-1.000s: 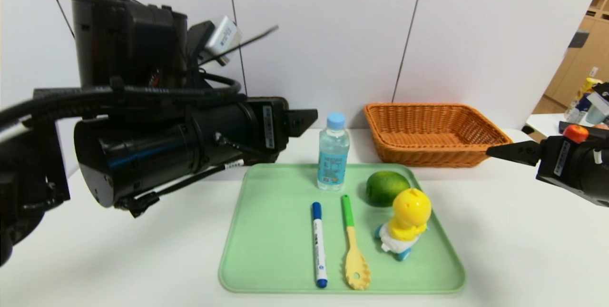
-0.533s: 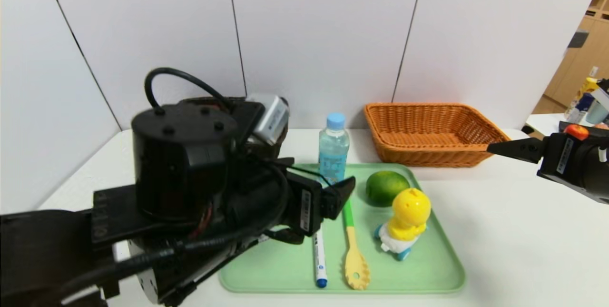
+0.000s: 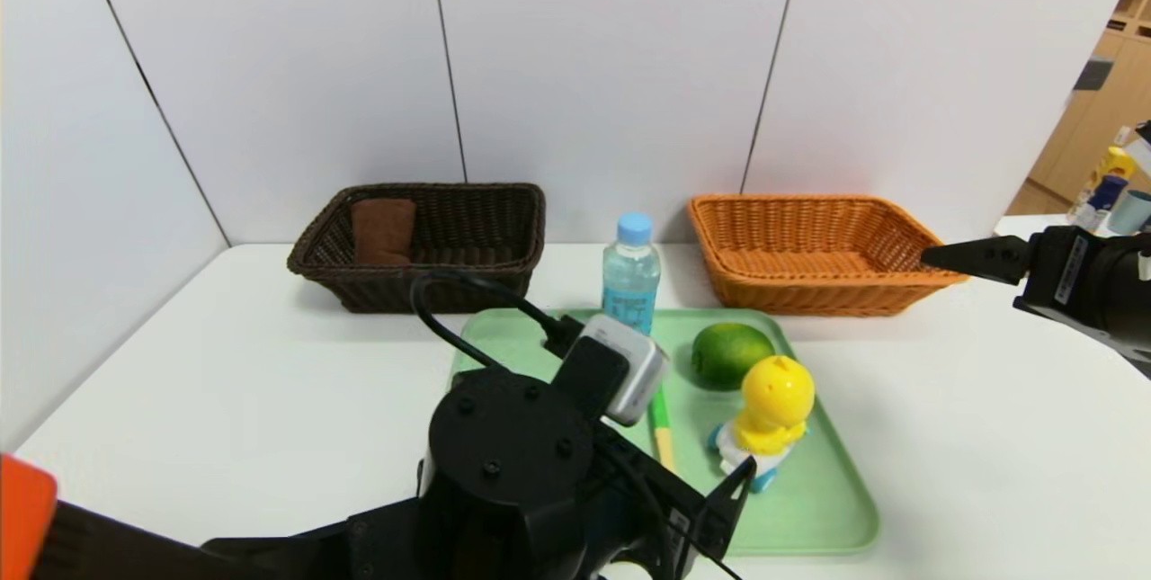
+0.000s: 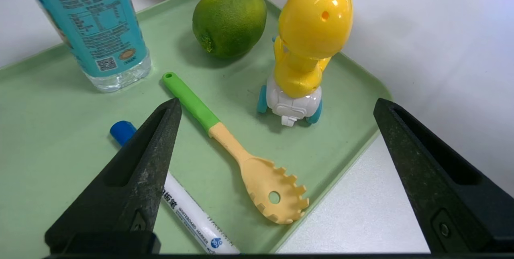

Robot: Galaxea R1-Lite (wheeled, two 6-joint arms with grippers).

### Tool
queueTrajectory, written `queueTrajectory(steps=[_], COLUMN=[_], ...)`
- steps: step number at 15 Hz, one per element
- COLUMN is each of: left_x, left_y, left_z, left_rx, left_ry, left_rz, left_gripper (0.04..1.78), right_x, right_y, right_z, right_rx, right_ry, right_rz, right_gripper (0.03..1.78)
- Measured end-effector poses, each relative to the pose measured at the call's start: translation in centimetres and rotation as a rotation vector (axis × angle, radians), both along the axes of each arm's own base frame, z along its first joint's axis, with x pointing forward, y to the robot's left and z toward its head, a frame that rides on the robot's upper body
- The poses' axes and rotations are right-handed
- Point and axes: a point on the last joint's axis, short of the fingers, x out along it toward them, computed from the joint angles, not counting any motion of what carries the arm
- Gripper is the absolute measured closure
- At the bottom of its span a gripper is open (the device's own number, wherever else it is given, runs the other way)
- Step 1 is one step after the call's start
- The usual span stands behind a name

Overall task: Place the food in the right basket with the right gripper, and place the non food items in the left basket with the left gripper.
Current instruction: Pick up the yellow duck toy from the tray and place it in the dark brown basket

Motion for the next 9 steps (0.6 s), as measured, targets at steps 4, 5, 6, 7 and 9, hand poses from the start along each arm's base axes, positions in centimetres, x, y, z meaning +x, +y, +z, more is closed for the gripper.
queueTrajectory(steps=[4,5,6,7,9], left_x=[-0.1,-0.1,0.0,0.1,0.5], left_y=[-1.3,-1.7,-2.0,-2.4,-3.3], left_z=[-1.9,-2.2,-2.3,-2.4,-2.5], left_rx=[0.056,0.063,0.065,0.067,0.074], left_ry=[0.001,0.001,0.001,-0.004,-0.024], left_rz=[-0.037,-0.049,-0.059,-0.067,-0.076], left_gripper=[0.13,0.13,0.13,0.13,0.13], right_x=[0.2,0.2,0.3,0.3,0.4], right_y=[0.3,0.4,0.5,0.7,0.9], right_z=[0.1,0.1,0.1,0.1,0.3], right_rx=[0.005,0.005,0.007,0.007,0.008], right_ry=[0.000,0.002,0.002,0.001,-0.006], right_rz=[0.013,0.019,0.024,0.029,0.038], right_gripper=[0.10,0.10,0.10,0.10,0.10])
